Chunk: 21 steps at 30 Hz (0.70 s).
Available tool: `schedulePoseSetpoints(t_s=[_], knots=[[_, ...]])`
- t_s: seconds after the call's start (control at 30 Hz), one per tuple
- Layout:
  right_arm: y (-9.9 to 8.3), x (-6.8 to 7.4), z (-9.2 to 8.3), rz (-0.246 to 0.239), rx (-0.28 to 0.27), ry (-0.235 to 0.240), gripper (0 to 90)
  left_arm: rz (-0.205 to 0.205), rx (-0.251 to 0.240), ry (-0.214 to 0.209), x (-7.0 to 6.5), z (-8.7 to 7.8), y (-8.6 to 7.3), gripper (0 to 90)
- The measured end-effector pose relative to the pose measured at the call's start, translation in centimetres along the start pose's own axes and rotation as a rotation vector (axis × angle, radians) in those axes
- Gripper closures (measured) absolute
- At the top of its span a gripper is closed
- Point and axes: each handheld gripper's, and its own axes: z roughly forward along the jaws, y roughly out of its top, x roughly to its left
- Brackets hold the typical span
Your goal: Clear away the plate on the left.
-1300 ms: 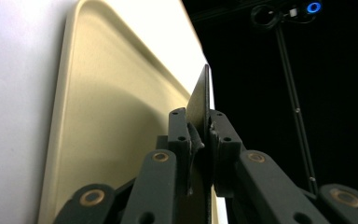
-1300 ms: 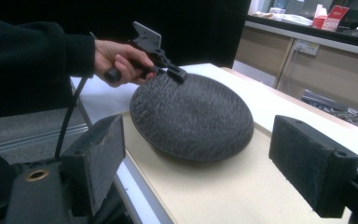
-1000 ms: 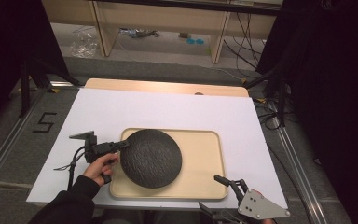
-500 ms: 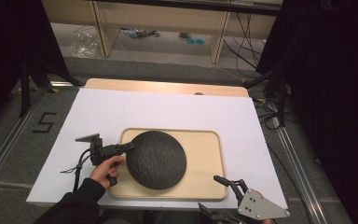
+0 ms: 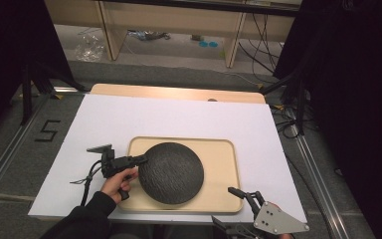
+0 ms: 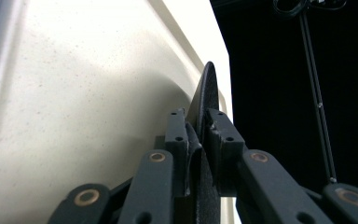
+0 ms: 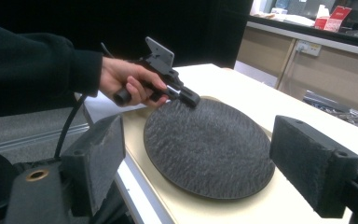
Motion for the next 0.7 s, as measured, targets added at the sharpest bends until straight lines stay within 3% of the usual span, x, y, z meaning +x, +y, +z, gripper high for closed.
schedulePoseSetpoints(t_s=[0.07,0.1,0.17,0.23,0.37,0.43,0.53,0.63,0.7], knots=[[0.0,0.0,-0.1,-0.004,0.009,0.003,19.3,-0.021,0.001,0.006,-0.1,0.2,-0.1,78.2],[0.0,0.0,-0.1,-0.004,0.008,0.003,19.3,-0.002,0.016,0.005,0.1,0.3,0.0,78.1],[0.0,0.0,0.0,-0.001,0.001,0.004,19.3,-0.02,0.022,0.014,0.0,0.6,0.0,77.6],[0.0,0.0,0.0,-0.003,0.004,0.006,19.3,0.002,0.017,0.003,0.2,0.9,-0.1,75.6],[0.0,0.0,0.0,-0.003,0.009,0.008,19.4,-0.022,0.039,0.007,0.0,1.4,-0.3,72.7],[0.0,0.0,-0.1,-0.004,0.009,0.005,19.3,0.014,0.046,-0.007,0.4,1.5,-0.2,70.4],[0.0,0.0,0.0,-0.005,0.01,0.011,19.3,-0.019,0.048,-0.01,0.2,1.5,-0.3,67.3],[0.0,0.0,0.0,-0.004,0.008,0.009,19.3,-0.015,0.051,-0.017,0.4,1.8,-0.3,65.3],[0.0,0.1,-0.2,-0.007,0.025,0.003,19.4,0.004,0.072,0.003,0.5,1.8,-0.2,63.1]])
